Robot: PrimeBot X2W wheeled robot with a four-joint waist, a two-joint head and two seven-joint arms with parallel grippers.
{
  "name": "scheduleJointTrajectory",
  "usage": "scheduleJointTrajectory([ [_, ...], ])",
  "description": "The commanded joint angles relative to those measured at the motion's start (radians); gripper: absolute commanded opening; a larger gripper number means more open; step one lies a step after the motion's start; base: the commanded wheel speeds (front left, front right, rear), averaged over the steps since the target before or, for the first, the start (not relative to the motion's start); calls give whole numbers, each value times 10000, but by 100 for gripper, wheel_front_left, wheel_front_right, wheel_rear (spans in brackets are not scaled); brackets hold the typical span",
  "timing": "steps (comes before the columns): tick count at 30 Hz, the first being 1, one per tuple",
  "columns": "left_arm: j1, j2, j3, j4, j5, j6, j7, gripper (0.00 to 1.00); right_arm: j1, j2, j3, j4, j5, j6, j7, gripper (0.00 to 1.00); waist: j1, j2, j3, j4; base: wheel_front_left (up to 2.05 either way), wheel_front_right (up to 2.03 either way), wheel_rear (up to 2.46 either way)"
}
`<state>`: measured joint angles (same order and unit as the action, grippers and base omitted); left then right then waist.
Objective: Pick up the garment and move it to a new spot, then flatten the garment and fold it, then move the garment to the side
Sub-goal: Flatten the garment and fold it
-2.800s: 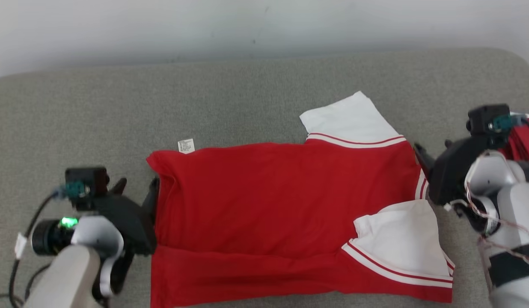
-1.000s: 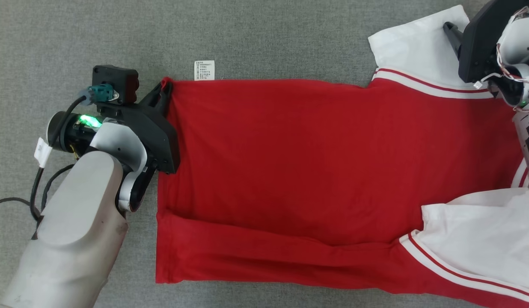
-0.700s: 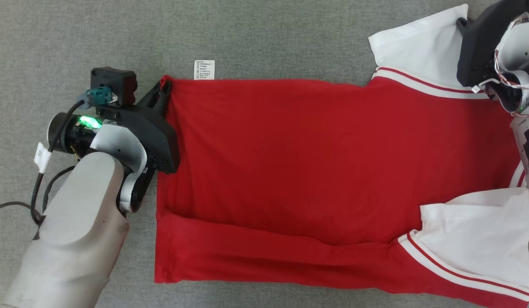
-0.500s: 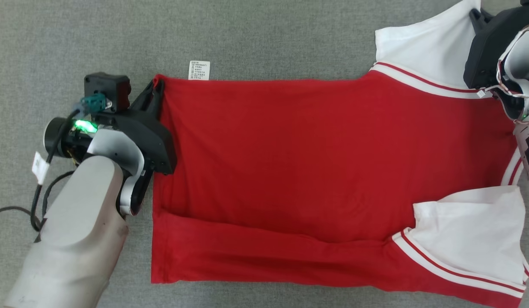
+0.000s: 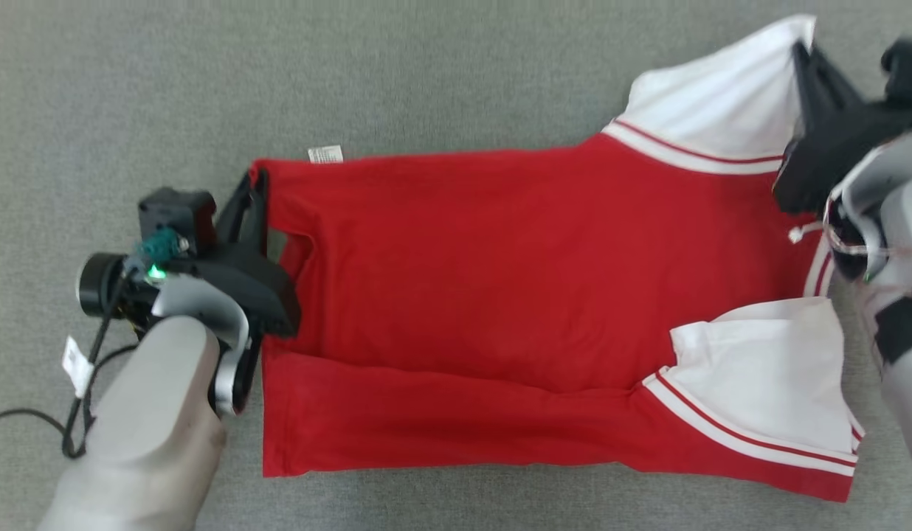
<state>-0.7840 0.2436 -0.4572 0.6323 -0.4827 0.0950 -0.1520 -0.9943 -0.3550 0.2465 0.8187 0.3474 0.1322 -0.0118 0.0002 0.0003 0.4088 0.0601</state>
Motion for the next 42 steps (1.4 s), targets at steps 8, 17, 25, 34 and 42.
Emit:
scheduleJointTrajectory([
  [8, 1320, 179, -206, -257, -31, -99, -550, 0, 2848, -678, 244, -2306, 1200, -34, 22, 0, -2, -3, -1266, -311, 0, 0, 0],
  [17, 2294, 413, -271, -512, -174, -13, -581, 0, 5451, -764, -366, -4410, 1446, -34, 1012, 0, -2, -3, -1862, -449, 0, 0, 0],
  [25, 2698, 564, -365, -494, -216, 59, -480, 0, 7520, -317, -1124, -6405, 961, -34, 2332, 0, -2, -3, -2169, -560, 0, 0, 0],
  [34, 3168, 589, -472, -479, -343, 106, -560, 0, 9054, 400, -1810, -8098, 458, -34, 3387, 0, -2, -3, -2369, -757, 0, 0, 0],
  [42, 3731, 479, -504, -467, -474, 246, -644, 100, 9837, 619, -1736, -8347, -32, -34, 3904, 100, -2, -3, -2617, -804, 0, 0, 0],
])
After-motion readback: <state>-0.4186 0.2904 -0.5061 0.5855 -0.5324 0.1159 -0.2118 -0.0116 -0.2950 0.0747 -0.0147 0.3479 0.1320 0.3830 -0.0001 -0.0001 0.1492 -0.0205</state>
